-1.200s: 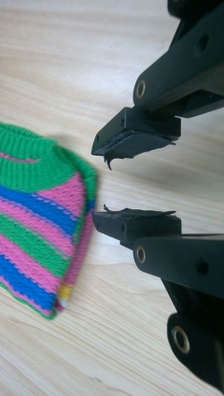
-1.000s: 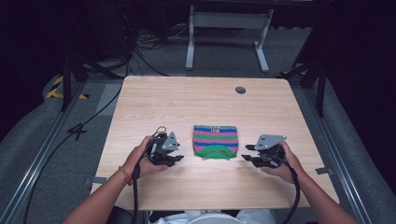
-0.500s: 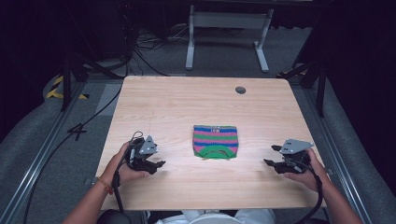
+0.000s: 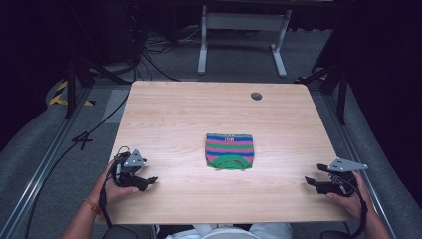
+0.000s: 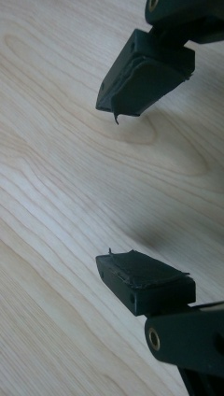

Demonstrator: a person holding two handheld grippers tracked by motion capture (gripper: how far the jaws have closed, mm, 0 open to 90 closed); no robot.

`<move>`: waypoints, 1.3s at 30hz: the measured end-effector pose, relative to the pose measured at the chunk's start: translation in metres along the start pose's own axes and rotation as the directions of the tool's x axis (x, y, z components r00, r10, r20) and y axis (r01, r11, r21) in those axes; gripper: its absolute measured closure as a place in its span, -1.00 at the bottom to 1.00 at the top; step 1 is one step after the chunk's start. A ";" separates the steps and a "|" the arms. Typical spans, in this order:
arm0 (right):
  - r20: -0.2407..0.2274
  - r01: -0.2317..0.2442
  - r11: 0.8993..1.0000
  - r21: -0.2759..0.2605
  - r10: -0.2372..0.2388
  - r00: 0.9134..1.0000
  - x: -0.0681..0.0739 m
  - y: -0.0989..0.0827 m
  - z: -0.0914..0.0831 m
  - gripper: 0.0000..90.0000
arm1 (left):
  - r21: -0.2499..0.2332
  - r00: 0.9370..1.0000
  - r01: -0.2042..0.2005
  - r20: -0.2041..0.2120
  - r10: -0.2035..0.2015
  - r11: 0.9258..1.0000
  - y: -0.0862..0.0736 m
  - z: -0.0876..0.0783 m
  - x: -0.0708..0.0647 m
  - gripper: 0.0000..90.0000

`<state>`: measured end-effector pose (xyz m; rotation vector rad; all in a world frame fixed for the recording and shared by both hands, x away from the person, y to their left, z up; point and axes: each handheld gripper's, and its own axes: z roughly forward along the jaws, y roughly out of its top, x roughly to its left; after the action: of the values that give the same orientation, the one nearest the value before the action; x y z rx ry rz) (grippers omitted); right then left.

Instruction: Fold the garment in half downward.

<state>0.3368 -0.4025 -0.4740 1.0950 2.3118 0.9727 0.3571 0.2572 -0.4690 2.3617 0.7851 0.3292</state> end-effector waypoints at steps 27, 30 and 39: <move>0.023 -0.111 0.994 -0.006 0.111 0.994 -0.011 -0.017 0.002 -0.56 | -0.032 0.993 0.114 -0.031 -0.115 0.993 -0.016 0.001 0.015 -0.74; 0.023 -0.112 0.994 -0.007 0.112 0.993 -0.011 -0.017 0.002 -0.56 | -0.030 0.993 0.115 -0.031 -0.116 0.993 -0.015 0.002 0.015 -0.74; 0.030 -0.120 0.993 -0.005 0.120 0.992 -0.011 -0.016 0.003 -0.59 | -0.034 0.993 0.111 -0.040 -0.112 0.993 -0.015 0.002 0.016 -0.74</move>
<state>0.3370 -0.4178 -0.4871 1.2511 2.2413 0.9956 0.3635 0.2757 -0.4791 2.2775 0.9210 0.3421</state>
